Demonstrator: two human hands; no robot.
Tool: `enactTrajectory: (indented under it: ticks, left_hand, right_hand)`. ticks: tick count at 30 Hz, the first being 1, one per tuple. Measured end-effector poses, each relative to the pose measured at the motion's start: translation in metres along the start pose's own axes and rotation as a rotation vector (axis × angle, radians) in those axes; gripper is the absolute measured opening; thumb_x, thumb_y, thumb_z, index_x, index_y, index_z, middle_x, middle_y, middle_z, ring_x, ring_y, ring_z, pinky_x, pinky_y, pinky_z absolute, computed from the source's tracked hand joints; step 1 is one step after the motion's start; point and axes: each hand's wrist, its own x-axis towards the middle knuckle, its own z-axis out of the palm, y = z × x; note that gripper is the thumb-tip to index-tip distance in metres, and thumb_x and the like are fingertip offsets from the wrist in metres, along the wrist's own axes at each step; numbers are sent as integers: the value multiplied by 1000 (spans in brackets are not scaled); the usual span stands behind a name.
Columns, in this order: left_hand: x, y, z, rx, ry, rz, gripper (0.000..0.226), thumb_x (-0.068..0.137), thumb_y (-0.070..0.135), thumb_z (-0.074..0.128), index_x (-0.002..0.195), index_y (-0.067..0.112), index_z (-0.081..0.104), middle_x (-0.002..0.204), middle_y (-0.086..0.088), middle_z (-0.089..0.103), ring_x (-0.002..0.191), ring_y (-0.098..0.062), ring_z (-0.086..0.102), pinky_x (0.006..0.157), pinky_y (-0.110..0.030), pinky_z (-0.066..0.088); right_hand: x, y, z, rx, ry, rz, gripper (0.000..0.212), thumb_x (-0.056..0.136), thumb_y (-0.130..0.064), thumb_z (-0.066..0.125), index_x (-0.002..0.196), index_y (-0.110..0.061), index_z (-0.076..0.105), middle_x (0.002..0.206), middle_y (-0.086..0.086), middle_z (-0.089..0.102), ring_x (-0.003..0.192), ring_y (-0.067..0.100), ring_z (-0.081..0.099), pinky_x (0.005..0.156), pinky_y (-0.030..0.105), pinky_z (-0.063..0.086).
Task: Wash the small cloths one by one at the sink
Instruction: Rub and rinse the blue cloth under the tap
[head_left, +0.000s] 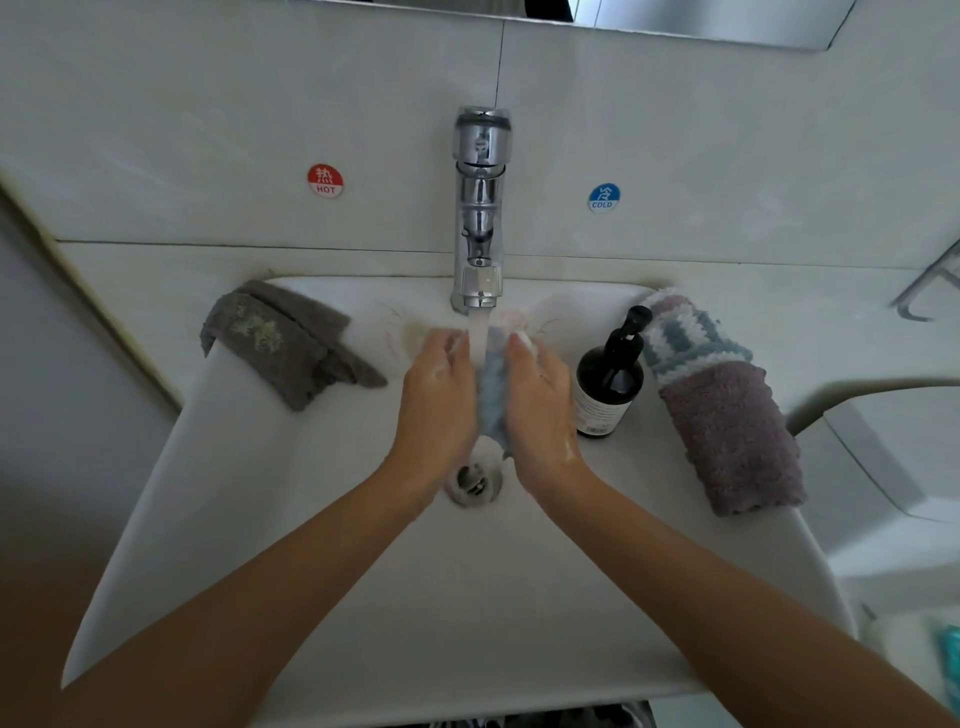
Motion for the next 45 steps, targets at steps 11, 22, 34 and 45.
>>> enactTrajectory:
  ticks: [11,22,34,45]
  left_hand:
    - [-12,2,1,159,21,58,28,98,46,39,108,25,55,93,10,63,83,-4,61,72,-28,49]
    - [-12,6,-1,159,140,1,40,98,29,45,59,24,50,51,10,52,49,-1,51,49,-17,37]
    - [0,10,-8,-122,185,6,19,99,25,51,89,10,60,76,2,61,61,4,59,55,-11,47]
    - [-4,8,-4,-214,16,-74,33,91,4,42,111,29,50,108,-3,59,98,-18,60,71,-28,52]
  right_hand:
    - [2,1,8,19,-24,23,38,100,-42,45,71,-21,59,62,-8,61,64,13,63,61,35,52]
    - [-1,8,15,-162,13,122,52,99,-48,45,74,-9,68,67,2,67,67,13,64,66,36,52]
    - [-9,5,8,-48,-222,192,34,95,-53,51,103,-20,56,95,6,68,76,22,69,54,33,57]
    - [-4,-4,-1,-29,-171,195,22,99,-43,49,89,-25,55,75,4,65,60,17,61,57,33,50]
